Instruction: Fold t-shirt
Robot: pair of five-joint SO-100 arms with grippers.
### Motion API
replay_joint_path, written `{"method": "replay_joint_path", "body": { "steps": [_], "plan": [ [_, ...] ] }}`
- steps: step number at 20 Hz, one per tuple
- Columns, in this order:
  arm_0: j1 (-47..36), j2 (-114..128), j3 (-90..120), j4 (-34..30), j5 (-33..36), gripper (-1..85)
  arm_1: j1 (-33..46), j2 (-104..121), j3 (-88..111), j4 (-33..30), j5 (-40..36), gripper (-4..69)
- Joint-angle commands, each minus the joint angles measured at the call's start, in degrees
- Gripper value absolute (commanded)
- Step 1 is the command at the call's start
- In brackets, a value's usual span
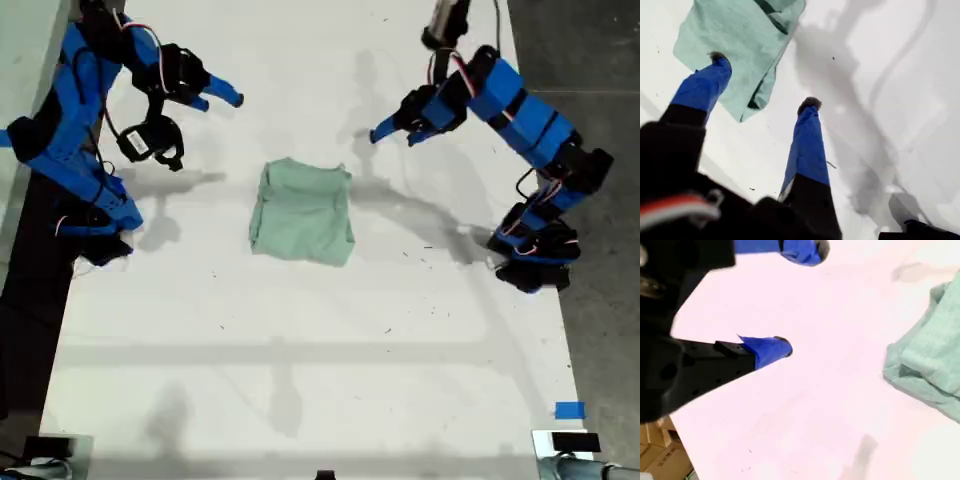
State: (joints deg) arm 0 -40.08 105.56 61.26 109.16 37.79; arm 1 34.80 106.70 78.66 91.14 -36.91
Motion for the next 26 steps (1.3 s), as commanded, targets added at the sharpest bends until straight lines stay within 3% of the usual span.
{"method": "replay_joint_path", "body": {
  "steps": [1,4,7,10,12,15,17,19,20,21,23,24,25,26],
  "plan": [
    [-1.8,18.4,13.3,-5.2,0.2,27.8,2.4,22.2,12.8,0.8,0.8,29.1],
    [-2.2,39.7,35.6,-12.9,-3.6,22.7,-1.1,39.4,28.7,0.6,8.4,24.3],
    [3.5,60.3,56.9,-21.4,-11.0,8.5,-9.0,59.2,44.6,-1.6,18.4,2.0],
    [14.2,78.5,78.6,-32.4,-20.4,0.1,-17.8,76.3,56.4,-6.7,29.5,-1.0],
    [17.1,89.3,90.9,-34.3,-25.0,0.1,-21.4,83.6,69.3,-11.0,34.9,-1.0],
    [18.1,90.7,98.1,-33.8,-26.4,0.4,-24.5,89.2,85.5,-14.1,42.9,-1.0],
    [18.0,90.7,102.8,-34.0,-26.9,1.9,-24.6,89.2,91.2,-16.9,43.0,-1.0],
    [18.3,90.7,107.8,-34.4,-26.9,5.3,-22.3,89.1,92.0,-17.0,38.5,-1.0],
    [18.9,90.7,110.4,-34.7,-26.9,5.3,-21.4,89.2,93.5,-17.6,40.6,-1.0],
    [19.4,90.7,112.1,-34.3,-27.8,5.3,-21.3,89.1,96.7,-21.1,47.5,0.9],
    [20.5,90.6,111.9,-31.0,-27.9,5.3,-20.6,89.2,96.9,-21.9,40.9,2.6],
    [20.6,90.5,112.1,-31.1,-27.5,5.3,-20.0,89.2,96.9,-21.9,41.4,2.7],
    [20.8,90.5,112.1,-31.1,-27.4,5.3,-19.5,89.1,96.9,-21.9,35.9,2.9],
    [21.0,90.5,112.1,-31.1,-27.4,5.3,-19.5,89.1,96.9,-21.9,25.8,2.9]
  ]
}}
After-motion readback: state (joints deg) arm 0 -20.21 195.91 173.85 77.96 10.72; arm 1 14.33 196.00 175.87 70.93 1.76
